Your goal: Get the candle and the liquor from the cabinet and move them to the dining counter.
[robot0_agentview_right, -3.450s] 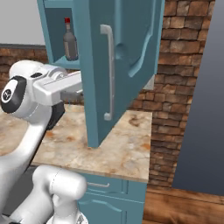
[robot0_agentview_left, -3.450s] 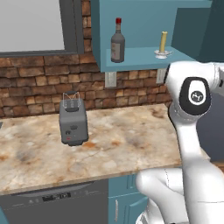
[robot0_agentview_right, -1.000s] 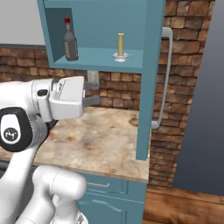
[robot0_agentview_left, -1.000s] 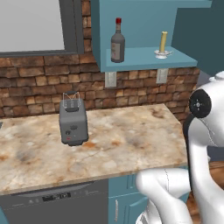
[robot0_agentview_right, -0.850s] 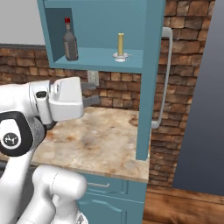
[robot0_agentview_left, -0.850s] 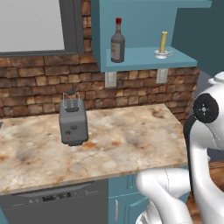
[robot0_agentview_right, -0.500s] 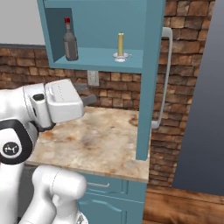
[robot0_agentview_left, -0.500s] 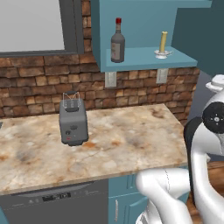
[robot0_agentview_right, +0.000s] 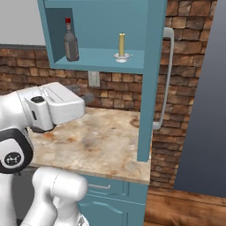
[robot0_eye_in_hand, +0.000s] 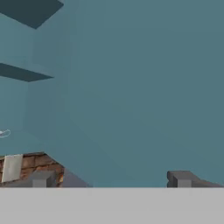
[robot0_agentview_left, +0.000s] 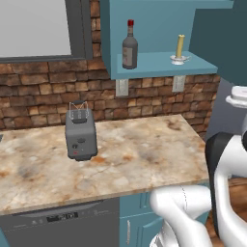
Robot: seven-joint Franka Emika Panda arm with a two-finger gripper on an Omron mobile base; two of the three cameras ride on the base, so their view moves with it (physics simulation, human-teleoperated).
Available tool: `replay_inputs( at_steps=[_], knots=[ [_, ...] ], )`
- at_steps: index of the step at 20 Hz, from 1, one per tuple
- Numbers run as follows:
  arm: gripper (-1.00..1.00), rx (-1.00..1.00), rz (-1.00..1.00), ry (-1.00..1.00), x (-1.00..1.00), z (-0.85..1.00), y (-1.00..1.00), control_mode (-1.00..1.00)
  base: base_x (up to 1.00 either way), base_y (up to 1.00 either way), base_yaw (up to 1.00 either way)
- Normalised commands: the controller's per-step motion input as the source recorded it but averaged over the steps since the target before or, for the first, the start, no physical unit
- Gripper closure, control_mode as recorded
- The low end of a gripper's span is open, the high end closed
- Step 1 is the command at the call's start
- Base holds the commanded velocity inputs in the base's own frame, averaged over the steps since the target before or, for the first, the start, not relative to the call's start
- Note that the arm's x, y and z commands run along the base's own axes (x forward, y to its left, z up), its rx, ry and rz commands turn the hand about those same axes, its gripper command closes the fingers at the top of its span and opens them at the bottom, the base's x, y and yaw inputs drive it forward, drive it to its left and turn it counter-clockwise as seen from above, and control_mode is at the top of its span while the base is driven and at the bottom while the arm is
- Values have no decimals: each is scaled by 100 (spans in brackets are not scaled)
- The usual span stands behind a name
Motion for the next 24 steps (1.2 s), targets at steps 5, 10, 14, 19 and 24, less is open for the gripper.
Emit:
replay_inputs(
  at_steps=[5,10,14,19,24],
  knots=[
    [-100,3,15,1,14,2,30,-100,0,0,0],
    [-100,5,13,2,10,6,20,-100,0,0,0],
    [-100,8,11,3,11,1,3,-100,0,0,0],
    [-100,7,11,5,5,3,2,-100,0,0,0],
    [-100,5,11,3,7,1,1,-100,0,0,0]
  ],
)
